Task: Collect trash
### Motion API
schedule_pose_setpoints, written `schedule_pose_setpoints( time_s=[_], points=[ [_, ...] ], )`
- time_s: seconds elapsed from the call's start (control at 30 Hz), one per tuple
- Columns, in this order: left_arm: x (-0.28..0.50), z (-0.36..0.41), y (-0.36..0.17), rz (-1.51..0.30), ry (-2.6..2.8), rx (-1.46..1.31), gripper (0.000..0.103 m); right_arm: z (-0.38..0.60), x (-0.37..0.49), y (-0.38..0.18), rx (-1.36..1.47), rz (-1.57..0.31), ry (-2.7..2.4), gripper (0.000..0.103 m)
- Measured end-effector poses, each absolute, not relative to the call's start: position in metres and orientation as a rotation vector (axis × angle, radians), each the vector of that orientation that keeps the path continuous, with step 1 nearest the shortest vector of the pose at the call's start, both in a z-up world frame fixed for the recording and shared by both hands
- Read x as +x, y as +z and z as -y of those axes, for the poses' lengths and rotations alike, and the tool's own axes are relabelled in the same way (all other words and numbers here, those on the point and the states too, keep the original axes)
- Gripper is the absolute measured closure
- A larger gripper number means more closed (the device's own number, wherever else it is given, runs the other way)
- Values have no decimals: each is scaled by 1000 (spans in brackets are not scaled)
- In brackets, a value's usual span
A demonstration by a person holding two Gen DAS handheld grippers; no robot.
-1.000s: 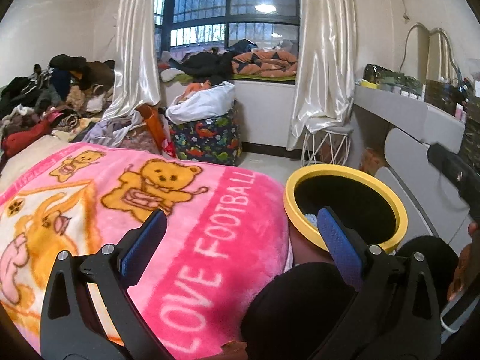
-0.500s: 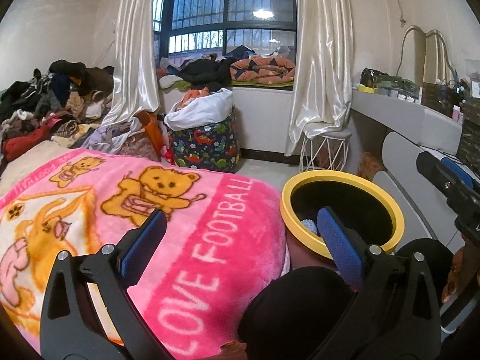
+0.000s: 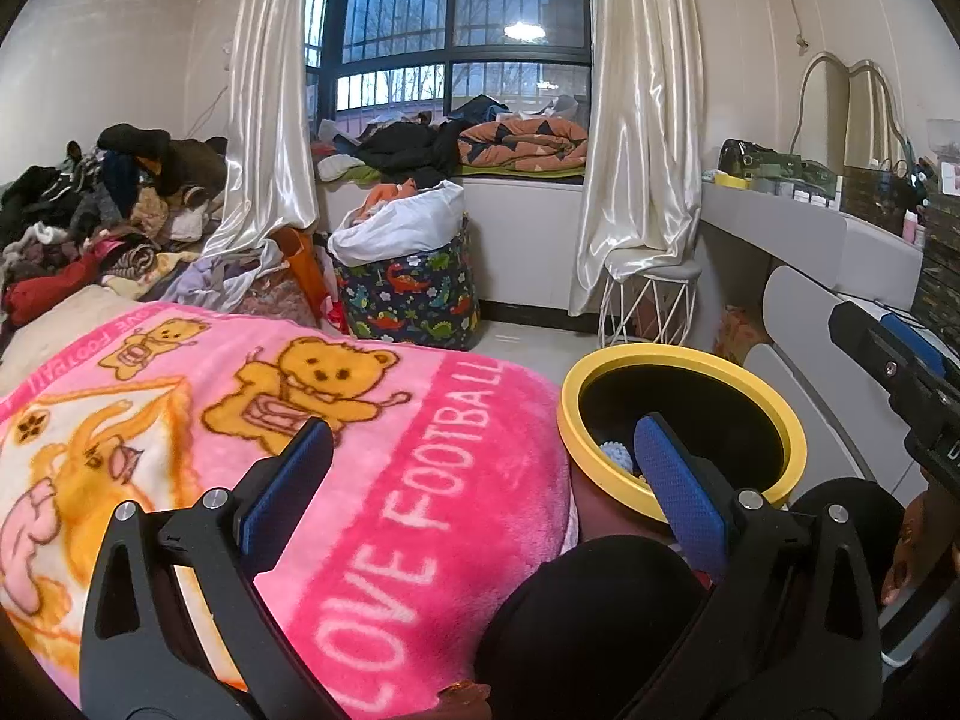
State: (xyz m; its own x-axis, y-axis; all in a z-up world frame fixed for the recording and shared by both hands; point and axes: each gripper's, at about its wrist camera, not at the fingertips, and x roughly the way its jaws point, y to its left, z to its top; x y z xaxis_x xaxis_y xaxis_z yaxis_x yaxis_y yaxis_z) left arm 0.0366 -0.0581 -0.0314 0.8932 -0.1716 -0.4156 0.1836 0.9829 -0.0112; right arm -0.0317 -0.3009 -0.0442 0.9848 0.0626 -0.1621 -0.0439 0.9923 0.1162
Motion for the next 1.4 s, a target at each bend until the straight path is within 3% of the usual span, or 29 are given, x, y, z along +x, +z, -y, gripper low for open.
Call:
schedule_pose_setpoints(
  time_s=[1.4],
  points=[
    [41, 51, -25, -459, -118, -4, 11, 309, -31, -35, 123, -161, 59, 6]
  ],
)
